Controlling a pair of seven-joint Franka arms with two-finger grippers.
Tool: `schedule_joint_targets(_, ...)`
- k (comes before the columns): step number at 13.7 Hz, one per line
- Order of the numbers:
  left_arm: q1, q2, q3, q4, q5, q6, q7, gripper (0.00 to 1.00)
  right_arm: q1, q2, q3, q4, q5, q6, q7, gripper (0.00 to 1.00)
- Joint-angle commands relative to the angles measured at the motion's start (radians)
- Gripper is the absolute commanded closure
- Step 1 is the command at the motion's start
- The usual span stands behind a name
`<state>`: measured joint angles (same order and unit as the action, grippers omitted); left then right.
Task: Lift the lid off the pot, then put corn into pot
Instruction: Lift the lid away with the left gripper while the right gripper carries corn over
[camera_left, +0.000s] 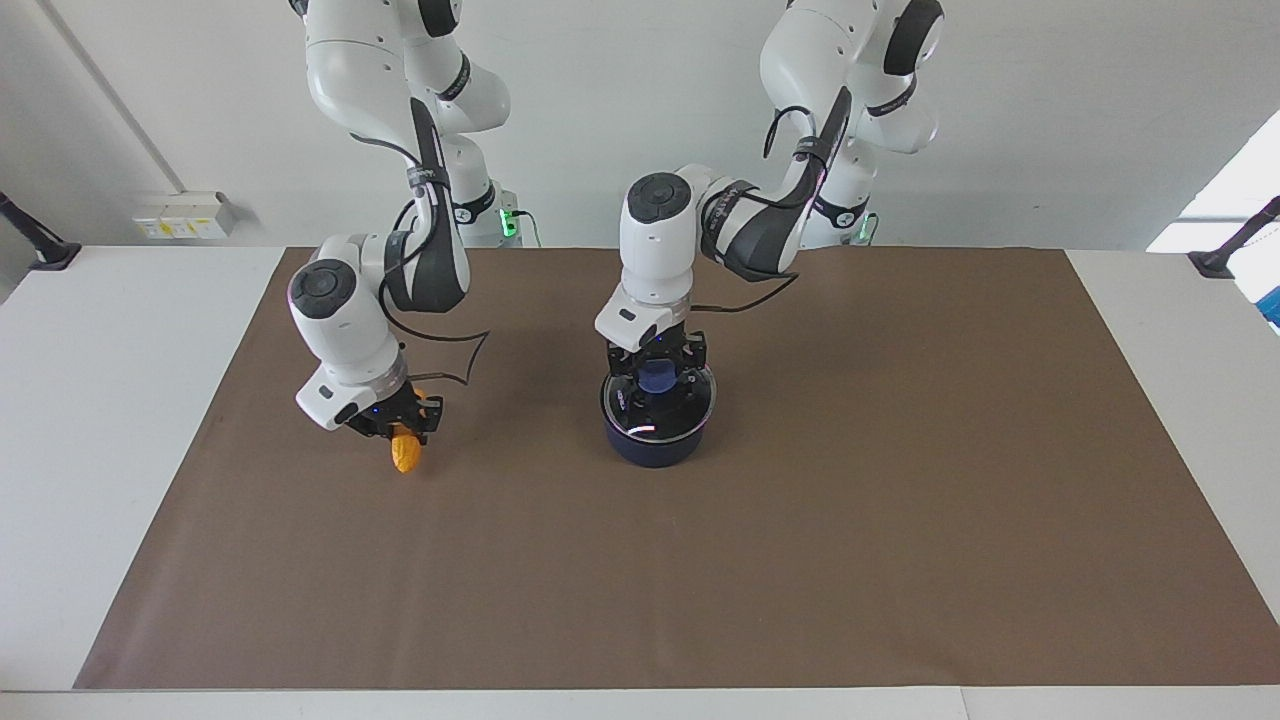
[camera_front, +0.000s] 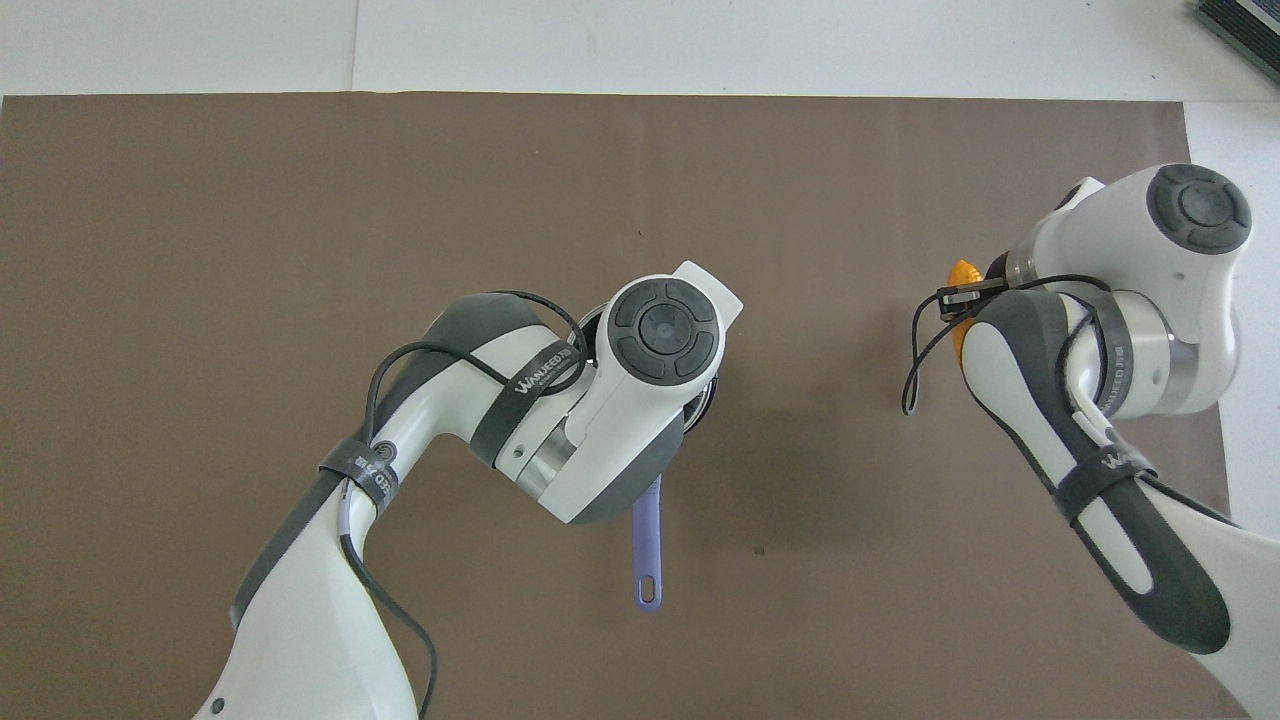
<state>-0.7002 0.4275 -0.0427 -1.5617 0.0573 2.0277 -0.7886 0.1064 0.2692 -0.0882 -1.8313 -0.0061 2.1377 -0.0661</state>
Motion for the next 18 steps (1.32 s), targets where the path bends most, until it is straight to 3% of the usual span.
schedule_joint_targets(1, 0.001, -0.071, 0.007, -0.021, 0.021, -0.032, -0.011, 0.94, -0.008, -0.065, 0.005, 0.03, -0.003, -0.061, -0.031, 1.0)
schedule_joint_targets(6, 0.06, -0.16, 0.01, -0.032, 0.012, -0.101, 0.096, 0.96, 0.007, -0.131, 0.067, 0.035, 0.001, -0.094, 0.027, 1.0)
schedule_joint_targets(10, 0.181, -0.274, 0.01, -0.179, 0.004, -0.098, 0.305, 0.96, 0.179, -0.125, 0.07, 0.024, -0.005, -0.075, 0.345, 1.0)
schedule_joint_targets(12, 0.257, -0.306, 0.01, -0.247, -0.017, -0.081, 0.424, 0.97, 0.235, -0.11, 0.074, 0.023, 0.0, -0.061, 0.419, 1.0)
schedule_joint_targets(17, 0.467, -0.449, 0.01, -0.578, -0.02, 0.202, 0.659, 0.95, 0.366, -0.056, 0.074, 0.021, 0.003, 0.031, 0.57, 1.0)
schedule_joint_targets(18, 0.499, -0.449, 0.01, -0.599, -0.022, 0.224, 0.708, 0.95, 0.392, -0.042, 0.074, 0.026, 0.006, 0.047, 0.606, 1.0)
